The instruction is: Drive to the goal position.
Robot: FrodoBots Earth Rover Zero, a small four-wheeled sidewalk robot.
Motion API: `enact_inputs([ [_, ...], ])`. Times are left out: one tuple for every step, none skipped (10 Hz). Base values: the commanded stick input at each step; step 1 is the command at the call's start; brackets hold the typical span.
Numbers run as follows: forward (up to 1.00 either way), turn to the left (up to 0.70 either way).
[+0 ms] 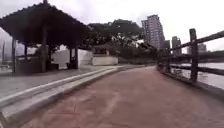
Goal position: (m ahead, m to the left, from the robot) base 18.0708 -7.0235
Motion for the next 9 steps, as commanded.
enact_inputs([
  [0.85, 0.00],
  [0.85, -0.12],
  [0.85, -0.31],
  [0.85, -0.33],
  [0.85, 0.00],
  [0.85, 0.00],
  [0.85, -0.04],
  [0.85, -0.16],
  [0.85, -0.30],
])
